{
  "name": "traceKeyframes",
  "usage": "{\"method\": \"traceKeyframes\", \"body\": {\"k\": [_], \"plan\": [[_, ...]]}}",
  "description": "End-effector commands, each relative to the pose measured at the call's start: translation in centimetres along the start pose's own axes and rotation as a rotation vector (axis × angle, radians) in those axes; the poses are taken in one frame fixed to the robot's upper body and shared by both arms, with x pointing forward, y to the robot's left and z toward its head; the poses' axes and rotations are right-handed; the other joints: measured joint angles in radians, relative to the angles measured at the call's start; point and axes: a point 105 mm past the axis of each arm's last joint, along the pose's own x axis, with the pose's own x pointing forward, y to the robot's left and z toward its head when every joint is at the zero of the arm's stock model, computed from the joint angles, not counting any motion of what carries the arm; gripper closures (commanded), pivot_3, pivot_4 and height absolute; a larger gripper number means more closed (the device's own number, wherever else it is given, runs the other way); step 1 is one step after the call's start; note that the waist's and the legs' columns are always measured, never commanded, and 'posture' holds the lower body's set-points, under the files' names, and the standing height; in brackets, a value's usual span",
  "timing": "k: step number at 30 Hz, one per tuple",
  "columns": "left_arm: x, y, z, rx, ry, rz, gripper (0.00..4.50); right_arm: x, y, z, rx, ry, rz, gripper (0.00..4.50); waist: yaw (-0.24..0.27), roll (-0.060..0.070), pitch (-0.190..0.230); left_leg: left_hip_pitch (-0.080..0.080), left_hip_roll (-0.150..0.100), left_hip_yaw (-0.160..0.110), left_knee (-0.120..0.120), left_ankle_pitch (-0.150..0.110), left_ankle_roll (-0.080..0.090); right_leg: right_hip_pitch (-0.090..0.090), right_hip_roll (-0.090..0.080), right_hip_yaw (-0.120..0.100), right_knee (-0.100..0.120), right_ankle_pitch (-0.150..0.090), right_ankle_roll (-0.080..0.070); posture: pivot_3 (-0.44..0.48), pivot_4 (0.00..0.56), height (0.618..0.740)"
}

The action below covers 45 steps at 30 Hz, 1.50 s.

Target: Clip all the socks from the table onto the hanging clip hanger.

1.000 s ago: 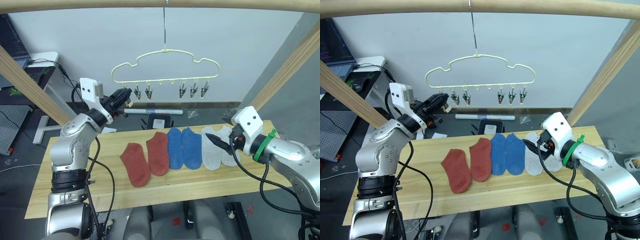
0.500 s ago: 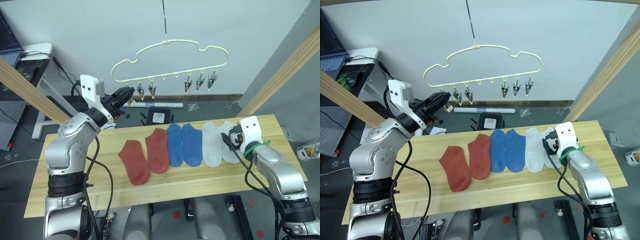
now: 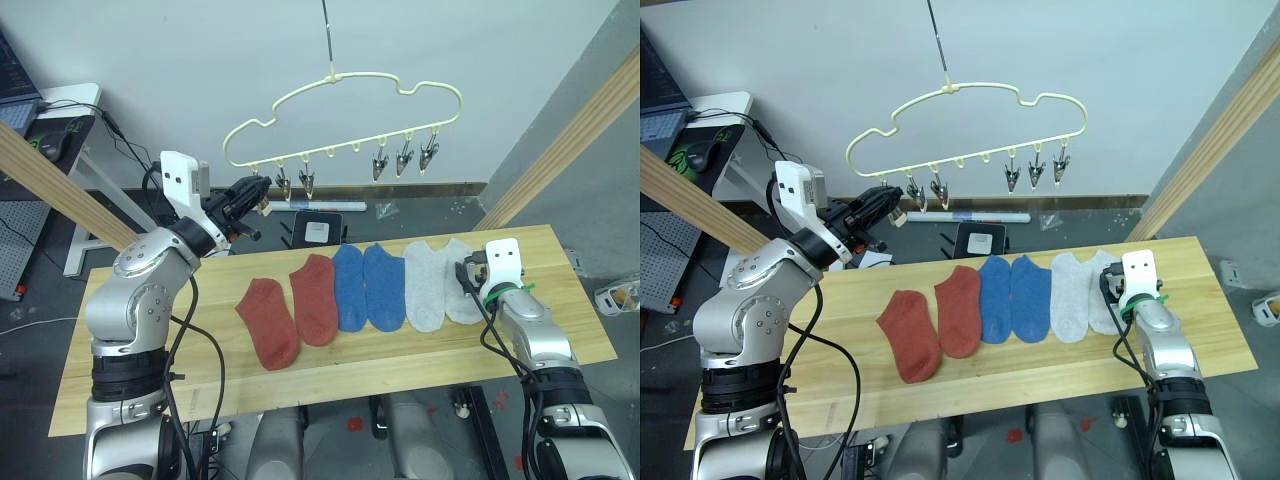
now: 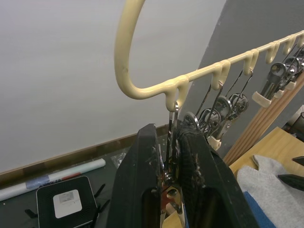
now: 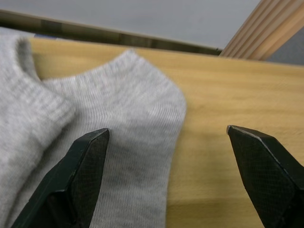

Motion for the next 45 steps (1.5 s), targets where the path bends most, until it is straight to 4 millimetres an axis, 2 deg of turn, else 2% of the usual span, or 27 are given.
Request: {"method": "traceKeyframes", "body": {"k": [1, 3, 6, 14, 16, 21, 27, 30, 32, 34, 36, 39, 42, 45], "plan": [[-0.2, -0.1, 0.9, 0.025, -0.025, -0.002, 4.26, 0.2, -0.3, 0.0, 0.013, -0.007, 0.014, 0.35, 0.000, 0.000, 0.001, 0.000, 0.000, 0.001, 0.000, 0.000, 0.000, -0.001, 0.000, 0.001, 0.000, 0.000, 0.000, -0.121, 0.380, 0.740], [-0.1, -0.1, 0.9, 0.025, -0.026, -0.004, 4.26, 0.4, -0.1, -0.4, 0.028, 0.010, 0.025, 0.35, 0.000, 0.000, 0.001, 0.000, 0.000, 0.002, 0.000, 0.000, 0.000, -0.001, 0.000, 0.002, 0.000, 0.001, 0.001, -0.121, 0.380, 0.740], [-0.1, -0.1, 1.0, 0.027, -0.026, -0.005, 4.26, 0.6, 0.2, -0.2, 0.066, 0.010, 0.031, 0.96, 0.000, 0.000, 0.001, 0.000, 0.000, 0.003, 0.000, 0.000, 0.000, -0.001, 0.000, 0.003, 0.000, 0.001, 0.002, -0.118, 0.380, 0.740], [0.0, 0.0, 0.9, 0.030, -0.025, -0.002, 4.26, 0.4, -0.1, 0.1, 0.065, 0.002, 0.032, 3.82, 0.000, 0.000, 0.001, 0.000, 0.000, 0.008, 0.000, 0.000, 0.000, -0.003, 0.000, 0.009, -0.001, 0.003, 0.005, -0.121, 0.380, 0.740], [0.0, 0.1, 0.8, 0.030, -0.026, -0.001, 4.26, 0.2, -0.2, 0.1, 0.056, -0.005, 0.031, 4.41, 0.001, 0.000, 0.001, 0.000, 0.000, 0.008, 0.000, 0.000, 0.000, -0.004, 0.000, 0.010, -0.001, 0.003, 0.006, -0.124, 0.378, 0.740], [0.1, 0.1, 0.9, 0.029, -0.028, -0.004, 4.28, -1.3, -0.7, 1.7, -0.046, -0.082, 0.050, 4.50, 0.000, 0.000, 0.001, -0.001, 0.000, 0.010, -0.001, 0.000, 0.000, -0.006, 0.000, 0.011, -0.001, 0.003, 0.006, -0.132, 0.377, 0.740], [0.2, 0.2, 1.0, 0.028, -0.031, -0.008, 4.28, -4.6, -0.8, 6.4, -0.248, -0.248, 0.130, 4.50, -0.004, -0.001, 0.005, -0.002, 0.000, 0.013, -0.001, 0.000, -0.001, -0.011, 0.001, 0.015, 0.000, 0.005, 0.008, -0.142, 0.379, 0.740], [0.2, 0.3, 1.0, 0.026, -0.030, -0.010, 4.28, -6.5, 0.1, 8.8, -0.322, -0.323, 0.221, 4.50, -0.004, -0.002, 0.007, -0.002, 0.000, 0.014, -0.001, 0.000, -0.001, -0.011, 0.001, 0.015, 0.000, 0.005, 0.008, -0.147, 0.382, 0.740], [0.3, 0.2, 1.0, 0.022, -0.029, -0.015, 4.28, -7.8, 1.5, 9.9, -0.360, -0.364, 0.332, 4.50, -0.004, -0.003, 0.009, -0.002, 0.000, 0.014, -0.002, 0.000, -0.001, -0.011, 0.001, 0.015, -0.001, 0.005, 0.008, -0.150, 0.383, 0.740], [0.3, 0.2, 0.9, 0.016, -0.026, -0.022, 4.28, -9.4, 3.9, 10.8, -0.408, -0.405, 0.479, 4.50, -0.004, -0.004, 0.011, -0.002, 0.000, 0.013, -0.002, 0.000, -0.001, -0.011, 0.001, 0.015, -0.001, 0.005, 0.008, -0.156, 0.383, 0.740], [0.3, 0.1, 1.0, -0.007, -0.024, -0.035, 4.28, -11.4, 7.4, 11.5, -0.434, -0.451, 0.672, 4.50, -0.005, -0.004, 0.011, -0.002, 0.000, 0.013, -0.002, 0.000, -0.001, -0.011, 0.001, 0.014, -0.001, 0.005, 0.008, -0.159, 0.381, 0.740], [0.4, -0.1, 1.1, -0.035, -0.022, -0.054, 4.29, -13.2, 11.0, 12.2, -0.457, -0.489, 0.855, 4.50, -0.007, -0.004, 0.012, -0.002, 0.001, 0.013, -0.002, 0.000, -0.001, -0.011, 0.002, 0.014, -0.001, 0.005, 0.008, -0.161, 0.377, 0.740], [0.5, -0.1, 1.2, -0.066, -0.018, -0.066, 4.29, -14.3, 13.9, 12.6, -0.465, -0.510, 0.990, 4.50, -0.007, -0.005, 0.012, -0.002, 0.001, 0.012, -0.001, 0.000, -0.001, -0.011, 0.002, 0.014, -0.001, 0.005, 0.008, -0.164, 0.372, 0.740], [0.5, 0.0, 1.3, -0.098, -0.019, -0.073, 4.30, -14.4, 16.7, 13.1, -0.440, -0.536, 1.083, 4.50, -0.007, -0.005, 0.012, -0.002, 0.001, 0.011, -0.001, 0.000, -0.001, -0.011, 0.002, 0.014, -0.001, 0.005, 0.008, -0.164, 0.368, 0.740]]}}
